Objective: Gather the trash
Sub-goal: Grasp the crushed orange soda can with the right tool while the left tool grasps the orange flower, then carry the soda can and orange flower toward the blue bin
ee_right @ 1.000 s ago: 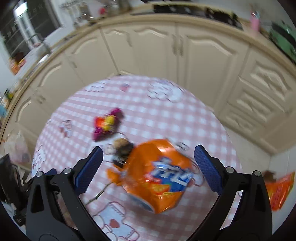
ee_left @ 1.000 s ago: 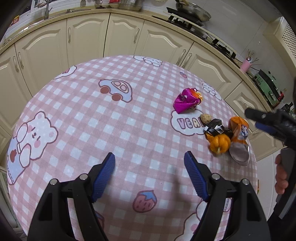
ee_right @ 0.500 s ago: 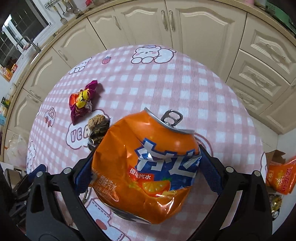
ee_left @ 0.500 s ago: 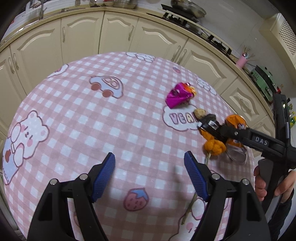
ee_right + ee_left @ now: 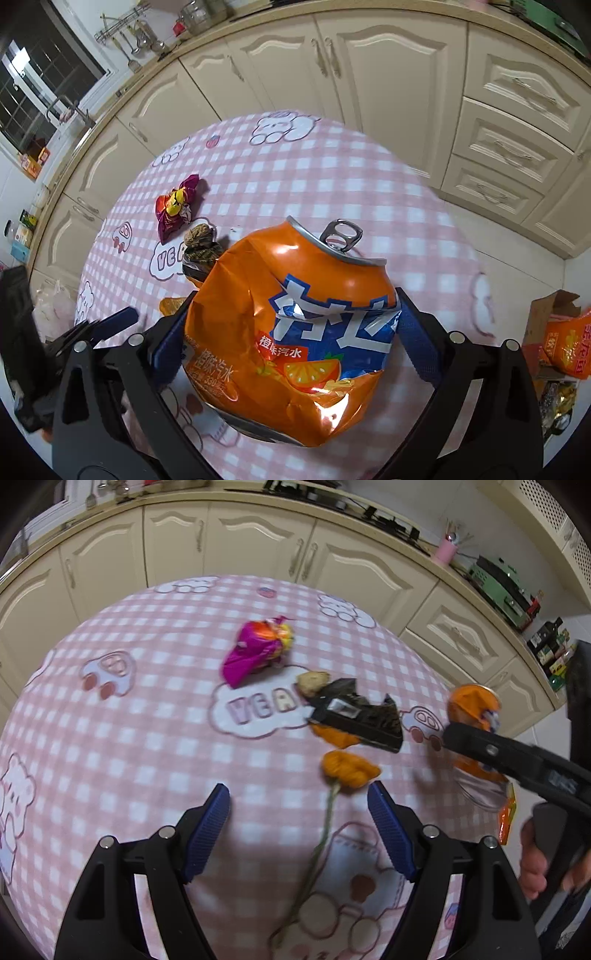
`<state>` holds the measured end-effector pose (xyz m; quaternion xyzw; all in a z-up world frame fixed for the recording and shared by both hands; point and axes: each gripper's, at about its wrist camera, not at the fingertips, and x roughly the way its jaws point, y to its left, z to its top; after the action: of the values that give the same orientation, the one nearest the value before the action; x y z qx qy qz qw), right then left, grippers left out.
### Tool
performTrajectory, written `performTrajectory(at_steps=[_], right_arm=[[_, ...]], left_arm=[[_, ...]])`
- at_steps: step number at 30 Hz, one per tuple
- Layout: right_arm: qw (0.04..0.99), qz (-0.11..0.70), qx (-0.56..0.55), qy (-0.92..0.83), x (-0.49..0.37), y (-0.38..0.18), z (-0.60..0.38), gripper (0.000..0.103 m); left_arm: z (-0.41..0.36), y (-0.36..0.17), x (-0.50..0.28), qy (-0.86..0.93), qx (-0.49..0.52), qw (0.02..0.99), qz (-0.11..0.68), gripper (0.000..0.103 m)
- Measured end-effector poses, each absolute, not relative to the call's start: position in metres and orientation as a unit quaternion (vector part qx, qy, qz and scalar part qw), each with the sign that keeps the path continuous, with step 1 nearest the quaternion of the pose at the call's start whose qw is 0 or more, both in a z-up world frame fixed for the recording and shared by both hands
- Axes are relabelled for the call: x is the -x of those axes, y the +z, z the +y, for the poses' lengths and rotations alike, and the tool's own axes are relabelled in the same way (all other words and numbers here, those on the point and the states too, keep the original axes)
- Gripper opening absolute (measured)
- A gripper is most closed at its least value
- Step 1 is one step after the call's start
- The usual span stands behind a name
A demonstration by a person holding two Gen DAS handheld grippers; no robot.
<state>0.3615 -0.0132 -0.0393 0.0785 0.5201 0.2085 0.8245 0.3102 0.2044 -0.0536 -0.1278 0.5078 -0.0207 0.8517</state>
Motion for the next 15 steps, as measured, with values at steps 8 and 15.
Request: performTrajectory(at_steps=[8, 15], right_arm=[[0.832, 0.510, -0.086, 0.201, -0.352, -0.034, -0.041, 0.095], [0.831, 0.513, -0.100, 0.191, -0.344, -0.038, -0.066, 0.095]], left_arm=[[0.188, -0.064, -0.342, -0.024, 0.118, 0.863, 0.490, 0.067], [0.179, -0.061, -0.337, -0.037, 0.098, 0.862, 0.496, 0.031]])
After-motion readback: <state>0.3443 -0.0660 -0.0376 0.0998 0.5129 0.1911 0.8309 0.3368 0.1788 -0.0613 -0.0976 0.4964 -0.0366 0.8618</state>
